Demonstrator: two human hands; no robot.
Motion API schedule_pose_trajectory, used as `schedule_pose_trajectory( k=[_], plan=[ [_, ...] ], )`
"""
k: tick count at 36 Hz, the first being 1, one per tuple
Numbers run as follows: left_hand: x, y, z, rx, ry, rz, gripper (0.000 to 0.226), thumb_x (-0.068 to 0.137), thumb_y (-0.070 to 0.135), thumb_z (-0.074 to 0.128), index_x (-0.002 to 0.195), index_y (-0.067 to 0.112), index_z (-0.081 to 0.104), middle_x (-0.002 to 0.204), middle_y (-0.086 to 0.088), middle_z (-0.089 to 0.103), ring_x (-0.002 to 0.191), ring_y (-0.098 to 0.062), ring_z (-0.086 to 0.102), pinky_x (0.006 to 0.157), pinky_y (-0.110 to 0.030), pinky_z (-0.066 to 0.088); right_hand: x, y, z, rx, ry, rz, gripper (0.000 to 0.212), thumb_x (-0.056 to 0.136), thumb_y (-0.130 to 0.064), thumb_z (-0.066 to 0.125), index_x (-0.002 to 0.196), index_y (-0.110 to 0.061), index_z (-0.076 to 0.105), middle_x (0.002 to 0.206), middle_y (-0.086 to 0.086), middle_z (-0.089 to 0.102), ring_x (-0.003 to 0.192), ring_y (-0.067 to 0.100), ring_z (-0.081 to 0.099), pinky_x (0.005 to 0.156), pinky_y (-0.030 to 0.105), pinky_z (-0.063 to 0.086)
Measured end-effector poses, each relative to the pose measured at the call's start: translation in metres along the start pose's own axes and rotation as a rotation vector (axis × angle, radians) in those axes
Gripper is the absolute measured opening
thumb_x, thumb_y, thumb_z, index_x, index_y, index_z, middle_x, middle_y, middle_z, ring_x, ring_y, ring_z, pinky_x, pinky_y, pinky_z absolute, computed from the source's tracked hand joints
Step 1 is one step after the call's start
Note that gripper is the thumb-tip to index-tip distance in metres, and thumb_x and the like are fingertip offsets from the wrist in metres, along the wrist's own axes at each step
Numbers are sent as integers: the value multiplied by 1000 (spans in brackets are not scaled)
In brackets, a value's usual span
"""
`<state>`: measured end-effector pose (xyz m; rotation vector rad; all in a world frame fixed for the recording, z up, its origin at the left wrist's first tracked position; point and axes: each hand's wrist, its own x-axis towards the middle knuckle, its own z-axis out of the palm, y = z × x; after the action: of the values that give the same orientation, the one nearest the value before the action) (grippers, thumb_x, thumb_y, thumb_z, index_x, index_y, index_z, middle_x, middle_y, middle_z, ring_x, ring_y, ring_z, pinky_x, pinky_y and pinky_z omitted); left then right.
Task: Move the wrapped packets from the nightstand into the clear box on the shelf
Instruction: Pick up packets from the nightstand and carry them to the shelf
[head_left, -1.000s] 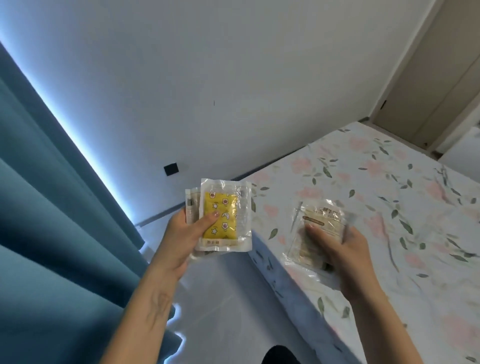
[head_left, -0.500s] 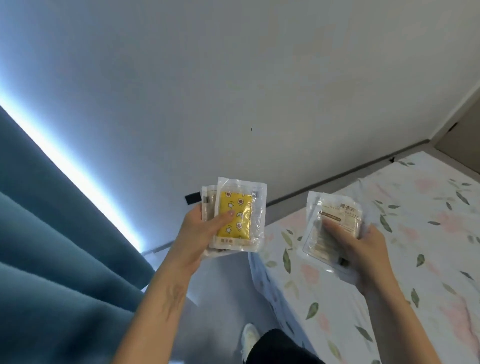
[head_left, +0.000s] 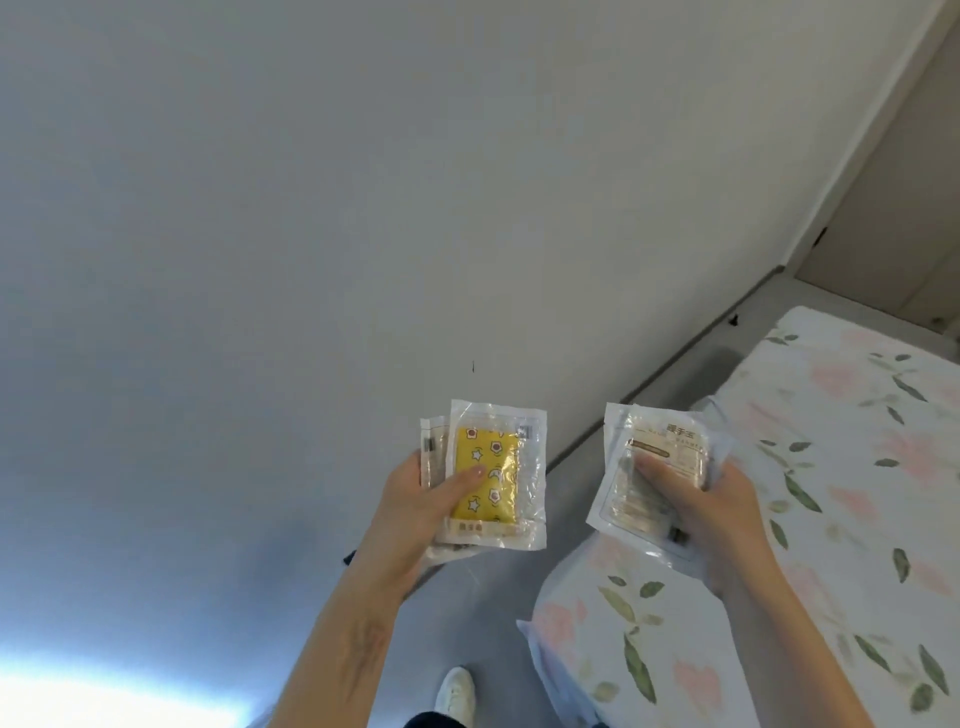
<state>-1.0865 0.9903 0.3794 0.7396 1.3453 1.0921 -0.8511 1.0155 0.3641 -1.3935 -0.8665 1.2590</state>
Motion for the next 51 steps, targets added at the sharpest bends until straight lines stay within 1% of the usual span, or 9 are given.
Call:
schedule_pose_trajectory(
  k=[3, 10, 15, 23, 29, 36, 41, 45, 51],
  plan=[
    [44, 25, -4, 91, -61, 6, 18, 83, 15, 69, 101, 16, 64, 88, -4, 76, 70, -20, 74, 51, -31, 56, 22, -5, 18, 28, 93, 21, 13, 79, -14, 75, 90, -18, 69, 84, 0, 74, 74, 14, 72, 62, 30, 56],
    [130, 64, 13, 171, -229, 19, 18, 84, 18, 69, 101, 19, 64, 87, -1, 76, 72, -20, 74, 54, -33, 54, 60, -20, 30, 50, 241, -10, 11, 80, -15, 74, 87, -21, 69, 77, -5, 74, 66, 8, 71, 50, 18, 53],
    [180, 73, 36, 156, -322, -22, 16, 84, 13, 69, 99, 19, 65, 90, -2, 76, 77, -21, 74, 58, -36, 58, 92, -24, 25, 66, 341, -5, 13, 80, -14, 75, 91, -18, 71, 84, 0, 76, 77, 18, 73, 69, 34, 57],
    [273, 89, 96, 205, -412, -38, 20, 83, 18, 70, 102, 20, 66, 93, -2, 76, 83, -23, 74, 72, -47, 59, 173, -34, 6, 100, 471, -39, 17, 80, -12, 74, 96, -12, 70, 80, 1, 75, 70, 15, 72, 54, 22, 55],
    [365, 101, 181, 206, -469, -62, 17, 83, 16, 69, 100, 20, 66, 90, -2, 76, 79, -22, 74, 61, -40, 59, 274, -46, -35, 131, 547, -48, 14, 80, -8, 73, 93, -10, 70, 75, 1, 75, 67, 15, 72, 56, 26, 56],
    [484, 127, 311, 226, -491, -90, 20, 83, 17, 70, 102, 20, 65, 96, -6, 75, 84, -27, 73, 68, -49, 59, 420, -89, -110, 132, 600, -44, 23, 78, -10, 75, 100, -9, 68, 86, 7, 75, 74, 20, 73, 58, 28, 57],
    [551, 163, 405, 204, -555, -89, 22, 82, 18, 71, 102, 21, 65, 93, -4, 76, 83, -27, 73, 70, -51, 58, 501, -137, -162, 113, 609, -62, 17, 78, -9, 75, 93, -12, 69, 77, 2, 76, 69, 18, 73, 53, 26, 56],
    [594, 187, 465, 210, -587, -72, 22, 82, 17, 72, 102, 20, 65, 91, -3, 76, 78, -24, 74, 63, -44, 58, 555, -164, -197, 90, 624, -64, 16, 76, -11, 76, 90, -14, 69, 77, 3, 76, 69, 18, 73, 57, 29, 56],
    [658, 209, 534, 199, -601, -70, 19, 82, 15, 71, 101, 19, 66, 91, -5, 76, 78, -27, 73, 61, -43, 58, 630, -185, -234, 132, 650, -72, 16, 76, -10, 76, 90, -12, 69, 78, 3, 76, 71, 20, 73, 67, 34, 58]
  ],
)
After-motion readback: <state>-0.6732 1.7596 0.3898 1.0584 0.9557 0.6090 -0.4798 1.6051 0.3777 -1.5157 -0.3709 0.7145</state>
